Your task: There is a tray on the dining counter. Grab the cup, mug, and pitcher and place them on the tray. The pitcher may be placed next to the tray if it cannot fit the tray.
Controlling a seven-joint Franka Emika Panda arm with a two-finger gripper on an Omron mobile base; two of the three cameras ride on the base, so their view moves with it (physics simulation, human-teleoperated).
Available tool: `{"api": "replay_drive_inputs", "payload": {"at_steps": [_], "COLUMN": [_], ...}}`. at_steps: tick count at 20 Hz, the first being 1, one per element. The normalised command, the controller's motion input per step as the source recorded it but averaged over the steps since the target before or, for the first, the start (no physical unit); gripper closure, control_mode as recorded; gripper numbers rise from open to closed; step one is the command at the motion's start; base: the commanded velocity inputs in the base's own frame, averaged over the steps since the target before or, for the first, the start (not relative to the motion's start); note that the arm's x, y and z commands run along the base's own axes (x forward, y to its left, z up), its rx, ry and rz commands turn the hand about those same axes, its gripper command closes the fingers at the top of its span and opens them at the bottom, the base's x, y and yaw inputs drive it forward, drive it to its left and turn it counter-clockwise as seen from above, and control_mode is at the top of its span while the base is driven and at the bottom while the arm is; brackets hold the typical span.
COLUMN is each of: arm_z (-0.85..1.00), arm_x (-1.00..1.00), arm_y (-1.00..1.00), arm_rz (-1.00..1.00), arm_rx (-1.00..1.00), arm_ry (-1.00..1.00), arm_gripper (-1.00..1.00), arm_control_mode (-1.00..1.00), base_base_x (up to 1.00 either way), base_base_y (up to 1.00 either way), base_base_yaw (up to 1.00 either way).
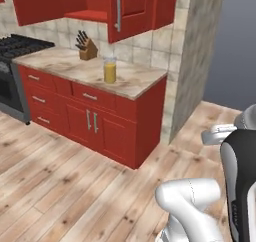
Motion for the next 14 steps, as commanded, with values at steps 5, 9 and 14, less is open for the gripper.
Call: {"api": "replay_drive_inputs", "payload": {"at_steps": [5, 9, 14], "arm_z": [0.00, 0.00, 0.00], "arm_x": [0.00, 0.00, 0.00], "arm_y": [0.00, 0.00, 0.00], "arm_rz": [0.00, 0.00, 0.00], "arm_rx": [0.00, 0.00, 0.00], "arm_ry": [0.00, 0.00, 0.00], "arm_gripper": [-1.00, -1.00, -1.00], "arm_control_mode": [1.00, 1.00, 1.00], "base_base_x": [1.00, 1.00, 1.00], "base_base_y": [0.00, 0.03, 0.08], "base_base_yaw": [0.62, 0.68, 0.64]}}
